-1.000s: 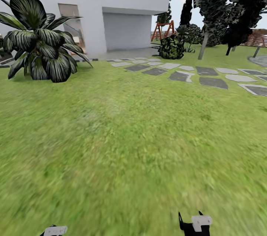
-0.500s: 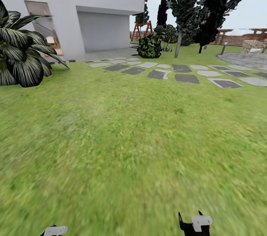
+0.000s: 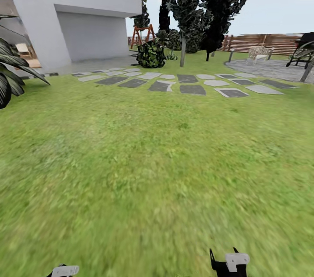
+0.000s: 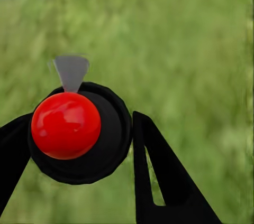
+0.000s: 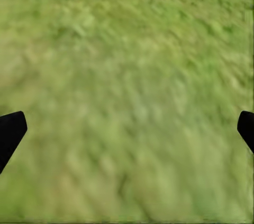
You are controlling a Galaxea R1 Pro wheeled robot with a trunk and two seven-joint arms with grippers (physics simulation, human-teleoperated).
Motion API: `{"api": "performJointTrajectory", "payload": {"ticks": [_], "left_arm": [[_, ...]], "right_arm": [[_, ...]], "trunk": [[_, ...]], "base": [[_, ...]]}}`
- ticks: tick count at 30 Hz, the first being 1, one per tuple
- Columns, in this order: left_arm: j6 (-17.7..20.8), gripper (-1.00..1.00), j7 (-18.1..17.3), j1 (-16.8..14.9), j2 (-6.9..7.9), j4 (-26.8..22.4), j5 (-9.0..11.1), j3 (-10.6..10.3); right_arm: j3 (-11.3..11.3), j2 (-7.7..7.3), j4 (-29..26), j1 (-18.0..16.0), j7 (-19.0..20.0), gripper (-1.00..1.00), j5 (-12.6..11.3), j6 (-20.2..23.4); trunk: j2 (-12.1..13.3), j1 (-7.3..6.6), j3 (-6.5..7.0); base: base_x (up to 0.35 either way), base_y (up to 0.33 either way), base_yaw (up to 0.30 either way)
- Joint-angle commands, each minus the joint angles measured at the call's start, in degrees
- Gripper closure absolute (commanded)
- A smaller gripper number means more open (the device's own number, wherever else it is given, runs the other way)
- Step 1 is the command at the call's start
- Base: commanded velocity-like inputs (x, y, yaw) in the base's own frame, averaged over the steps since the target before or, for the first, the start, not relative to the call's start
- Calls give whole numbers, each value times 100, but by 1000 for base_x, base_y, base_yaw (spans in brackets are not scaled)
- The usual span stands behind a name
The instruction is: In the garden, pick up the pesticide atomizer on the floor and spray pesticide onto both trees until each tree trunk is fully covered.
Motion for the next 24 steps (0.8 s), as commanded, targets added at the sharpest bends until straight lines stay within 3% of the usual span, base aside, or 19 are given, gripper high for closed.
{"api": "performJointTrajectory", "payload": {"ticks": [1,24], "left_arm": [[-16,100,-5,-2,3,-3,60,-46],[-8,100,-8,-2,3,-3,60,-46]], "right_arm": [[-32,2,7,-4,-28,-100,61,-12],[-32,2,7,-3,-28,-100,61,-12]], "trunk": [[-2,-1,-5],[-2,-1,-5]], "base": [[-1,-269,-300],[0,-268,-300]]}}
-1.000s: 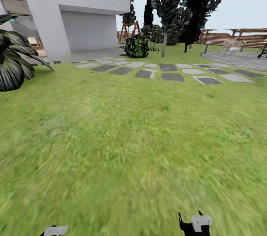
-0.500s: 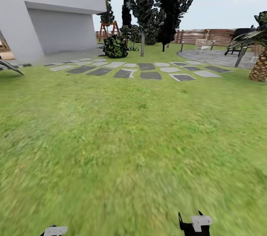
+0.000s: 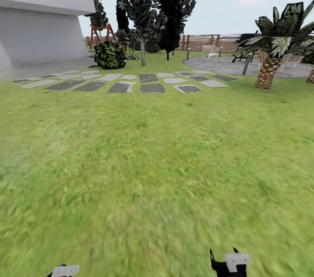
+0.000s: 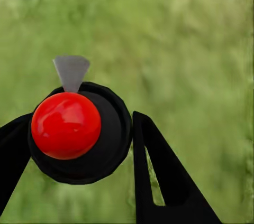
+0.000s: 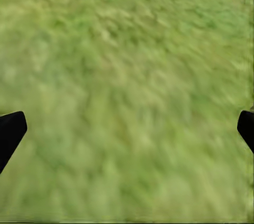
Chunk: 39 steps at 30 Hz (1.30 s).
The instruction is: In the garden, pick up the pesticide atomizer on the floor and spray pesticide onto both trees until each tree trunk is fully covered.
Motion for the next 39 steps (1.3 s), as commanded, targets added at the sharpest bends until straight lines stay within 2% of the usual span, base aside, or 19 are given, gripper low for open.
{"api": "performJointTrajectory", "payload": {"ticks": [1,39], "left_arm": [[-17,100,-8,-2,3,-3,60,-46],[-17,100,-3,-2,-29,-3,60,-46]], "right_arm": [[-32,2,7,-4,-28,-100,61,-12],[-32,2,7,-5,-28,-100,61,-12]], "trunk": [[-2,-1,-5],[-2,-1,-5]], "base": [[0,-269,-300],[0,-268,-300]]}}
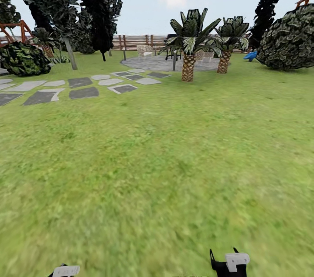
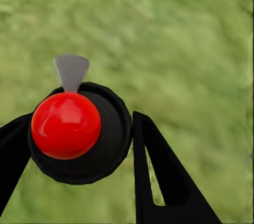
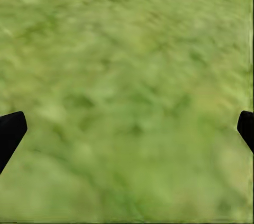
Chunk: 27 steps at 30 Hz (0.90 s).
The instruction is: In the garden, pick up the pesticide atomizer on the floor and spray pesticide onto both trees until each tree trunk is fully covered.
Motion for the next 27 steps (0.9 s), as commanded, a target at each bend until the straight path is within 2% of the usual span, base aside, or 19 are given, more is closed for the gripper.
{"api": "performJointTrajectory", "payload": {"ticks": [1,27], "left_arm": [[-16,100,-6,-1,3,-3,59,-47],[-20,100,-9,-1,1,6,59,-47]], "right_arm": [[-32,2,7,-4,-28,-100,61,-12],[-32,2,7,-4,-26,-100,61,-11]], "trunk": [[-2,-1,-5],[-2,-1,-5]], "base": [[0,-268,-300],[0,-269,-300]]}}
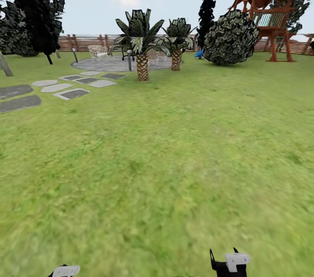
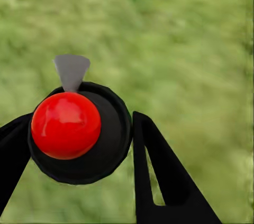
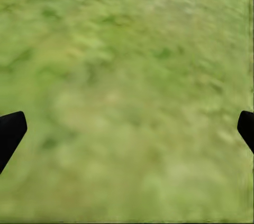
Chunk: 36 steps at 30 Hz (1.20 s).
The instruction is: In the garden, pick up the pesticide atomizer on the floor and spray pesticide onto both trees until each tree trunk is fully covered.
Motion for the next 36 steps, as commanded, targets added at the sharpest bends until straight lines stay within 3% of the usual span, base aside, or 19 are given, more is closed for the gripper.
{"api": "performJointTrajectory", "payload": {"ticks": [1,36], "left_arm": [[-18,100,-5,-1,3,-3,60,-46],[-20,100,-5,-1,4,-3,60,-46]], "right_arm": [[-32,2,7,-4,-29,-100,61,-12],[-32,2,7,-4,-29,-100,61,-12]], "trunk": [[-2,-1,-5],[-2,-1,-5]], "base": [[0,-269,-300],[0,-270,-300]]}}
